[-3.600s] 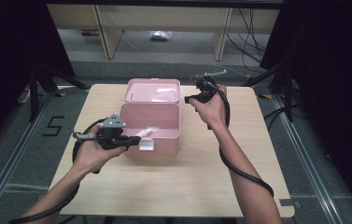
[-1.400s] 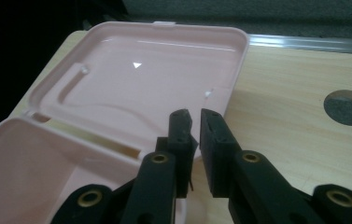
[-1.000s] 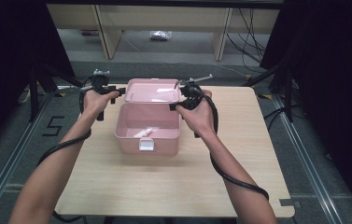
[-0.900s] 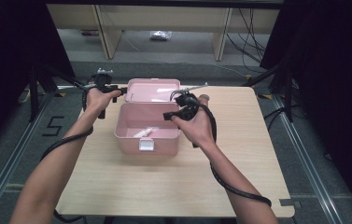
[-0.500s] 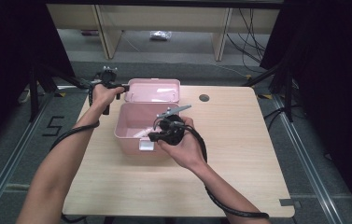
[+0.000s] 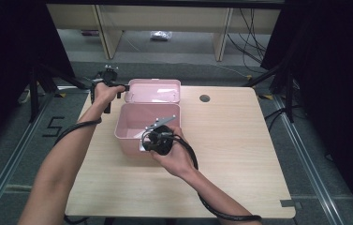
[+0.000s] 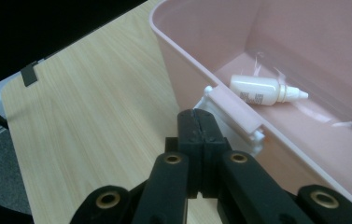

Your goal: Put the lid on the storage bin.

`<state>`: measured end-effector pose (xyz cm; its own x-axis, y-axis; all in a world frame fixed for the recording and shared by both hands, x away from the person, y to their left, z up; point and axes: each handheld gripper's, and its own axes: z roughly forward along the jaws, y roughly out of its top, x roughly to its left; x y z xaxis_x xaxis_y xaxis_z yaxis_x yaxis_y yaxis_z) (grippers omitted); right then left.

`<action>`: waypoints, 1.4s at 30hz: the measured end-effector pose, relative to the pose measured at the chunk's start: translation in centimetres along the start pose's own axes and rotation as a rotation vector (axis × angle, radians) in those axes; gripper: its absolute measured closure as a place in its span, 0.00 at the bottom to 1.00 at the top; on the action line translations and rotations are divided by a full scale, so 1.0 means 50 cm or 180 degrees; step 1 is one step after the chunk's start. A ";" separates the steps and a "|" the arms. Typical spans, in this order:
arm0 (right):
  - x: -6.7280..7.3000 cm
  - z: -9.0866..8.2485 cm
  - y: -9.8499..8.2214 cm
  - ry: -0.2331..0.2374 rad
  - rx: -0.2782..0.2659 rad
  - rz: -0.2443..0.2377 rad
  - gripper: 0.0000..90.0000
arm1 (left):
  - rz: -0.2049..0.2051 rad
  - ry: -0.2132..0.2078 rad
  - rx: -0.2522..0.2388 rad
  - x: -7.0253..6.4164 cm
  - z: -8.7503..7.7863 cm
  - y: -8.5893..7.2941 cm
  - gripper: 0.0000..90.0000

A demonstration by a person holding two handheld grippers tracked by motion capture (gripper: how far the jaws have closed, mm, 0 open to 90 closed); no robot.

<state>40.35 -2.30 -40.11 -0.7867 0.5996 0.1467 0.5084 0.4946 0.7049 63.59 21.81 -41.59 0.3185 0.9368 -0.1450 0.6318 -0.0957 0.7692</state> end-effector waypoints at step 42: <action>0.002 0.027 -0.007 -0.0239 0.0080 -0.0143 1.00 | -0.0230 0.0116 0.0244 -0.011 0.042 0.008 0.82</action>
<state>40.58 -1.56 -41.28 -0.7810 0.6214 0.0622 0.4825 0.5371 0.6919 65.15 20.57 -42.53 0.2451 0.9536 -0.1746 0.7048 -0.0516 0.7075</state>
